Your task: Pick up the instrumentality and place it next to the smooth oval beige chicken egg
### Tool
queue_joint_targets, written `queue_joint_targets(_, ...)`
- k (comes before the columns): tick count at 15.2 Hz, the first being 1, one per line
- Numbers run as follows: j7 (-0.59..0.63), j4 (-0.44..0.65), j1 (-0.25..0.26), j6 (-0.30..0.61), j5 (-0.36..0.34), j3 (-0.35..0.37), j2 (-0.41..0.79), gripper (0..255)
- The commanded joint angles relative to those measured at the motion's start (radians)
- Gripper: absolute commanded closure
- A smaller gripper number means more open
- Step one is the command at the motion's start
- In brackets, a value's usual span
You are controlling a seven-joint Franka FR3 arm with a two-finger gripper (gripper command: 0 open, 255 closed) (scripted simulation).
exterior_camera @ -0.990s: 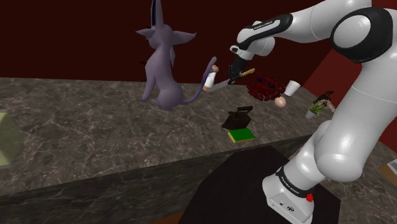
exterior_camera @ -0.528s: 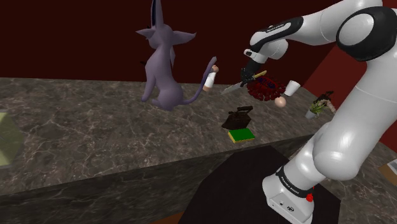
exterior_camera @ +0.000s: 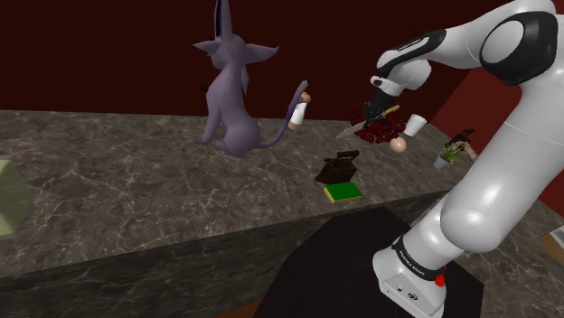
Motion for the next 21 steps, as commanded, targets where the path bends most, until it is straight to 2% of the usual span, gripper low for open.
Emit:
queue_joint_targets(1,-0.054,0.01,-0.032,-0.013,0.005,-0.018,0.007,255)
queue_joint_targets(10,-0.304,0.121,-0.21,-0.084,0.086,-0.07,0.117,255)
queue_joint_targets(15,-0.437,0.226,-0.336,-0.142,0.145,-0.074,0.211,255)
queue_joint_targets(21,-0.573,0.395,-0.511,-0.227,0.213,-0.058,0.342,255)
